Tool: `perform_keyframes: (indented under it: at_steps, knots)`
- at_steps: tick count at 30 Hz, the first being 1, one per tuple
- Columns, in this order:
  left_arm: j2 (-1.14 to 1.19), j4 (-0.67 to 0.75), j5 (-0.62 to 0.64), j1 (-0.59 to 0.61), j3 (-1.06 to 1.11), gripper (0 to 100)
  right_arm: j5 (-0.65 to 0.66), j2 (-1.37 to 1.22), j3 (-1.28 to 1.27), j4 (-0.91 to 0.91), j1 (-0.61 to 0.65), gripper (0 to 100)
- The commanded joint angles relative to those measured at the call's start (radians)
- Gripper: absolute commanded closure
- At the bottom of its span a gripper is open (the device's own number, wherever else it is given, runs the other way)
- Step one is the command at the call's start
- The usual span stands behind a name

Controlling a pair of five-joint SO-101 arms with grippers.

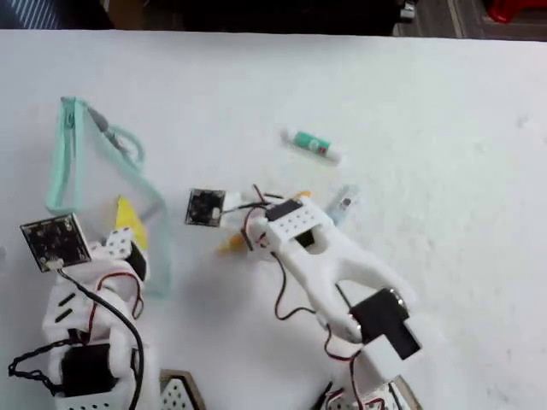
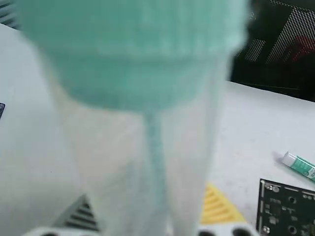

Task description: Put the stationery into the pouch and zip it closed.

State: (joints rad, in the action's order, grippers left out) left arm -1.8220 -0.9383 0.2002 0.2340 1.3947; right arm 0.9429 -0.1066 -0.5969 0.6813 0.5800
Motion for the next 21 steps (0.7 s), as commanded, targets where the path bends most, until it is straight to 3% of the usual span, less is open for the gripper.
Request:
perform_keyframes:
  at_steps: [1, 3, 11, 16, 21]
  knots:
    - [-0.01, 0.023, 0.011, -0.002, -0.063, 91, 0.017, -0.012, 0.054, 0.016, 0.016, 91.4]
    - [-0.01, 0.02, 0.006, -0.035, -0.063, 91, 0.017, -0.013, 0.054, 0.016, 0.016, 99.3]
    - [-0.01, 0.112, 0.003, -0.254, -0.046, 91, -0.002, -0.012, 0.055, -0.005, -0.018, 98.2]
    - [-0.01, 0.153, -0.002, -0.375, -0.049, 91, -0.264, 0.012, 0.057, -0.134, -0.087, 98.2]
    - [-0.01, 0.175, -0.063, -0.414, -0.046, 91, -0.537, 0.165, 0.028, -0.168, -0.194, 98.2]
